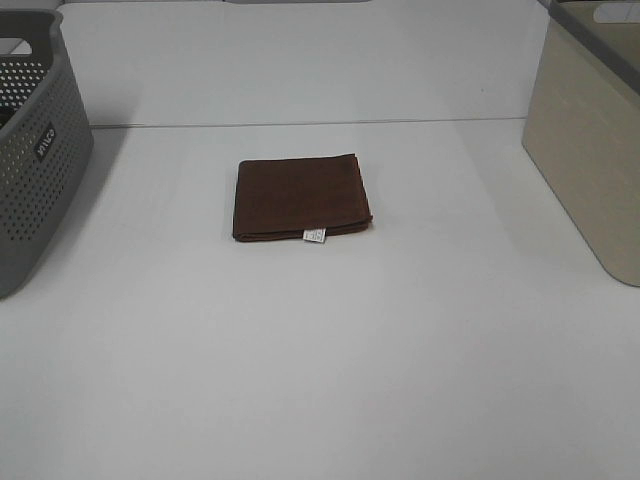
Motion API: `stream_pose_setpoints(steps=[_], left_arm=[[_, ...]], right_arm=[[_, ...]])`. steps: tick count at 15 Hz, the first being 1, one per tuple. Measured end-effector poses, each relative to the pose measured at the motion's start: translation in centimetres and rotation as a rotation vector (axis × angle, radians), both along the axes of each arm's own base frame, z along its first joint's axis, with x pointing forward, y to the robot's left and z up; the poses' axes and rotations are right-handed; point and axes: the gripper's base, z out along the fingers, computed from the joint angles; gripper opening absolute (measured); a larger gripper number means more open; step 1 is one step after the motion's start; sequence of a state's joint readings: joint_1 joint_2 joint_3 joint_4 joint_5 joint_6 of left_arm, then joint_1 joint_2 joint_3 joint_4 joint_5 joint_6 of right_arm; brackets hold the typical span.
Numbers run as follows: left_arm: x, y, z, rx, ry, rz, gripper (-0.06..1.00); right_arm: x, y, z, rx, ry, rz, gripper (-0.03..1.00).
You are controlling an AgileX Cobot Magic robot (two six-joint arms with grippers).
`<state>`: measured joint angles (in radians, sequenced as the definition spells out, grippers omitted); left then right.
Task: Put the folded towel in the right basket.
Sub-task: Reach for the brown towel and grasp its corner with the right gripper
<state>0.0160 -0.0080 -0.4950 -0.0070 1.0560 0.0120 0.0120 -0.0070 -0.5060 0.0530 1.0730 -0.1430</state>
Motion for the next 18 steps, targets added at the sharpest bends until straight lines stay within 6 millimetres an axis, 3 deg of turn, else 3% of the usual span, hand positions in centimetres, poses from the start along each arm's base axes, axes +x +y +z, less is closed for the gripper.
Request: stream_pose_setpoints(steps=[18], left_arm=[[0.0,0.0,0.0,0.0,0.0,0.0,0.97]], right_arm=[[0.0,0.0,0.0,0.0,0.0,0.0,0.68]])
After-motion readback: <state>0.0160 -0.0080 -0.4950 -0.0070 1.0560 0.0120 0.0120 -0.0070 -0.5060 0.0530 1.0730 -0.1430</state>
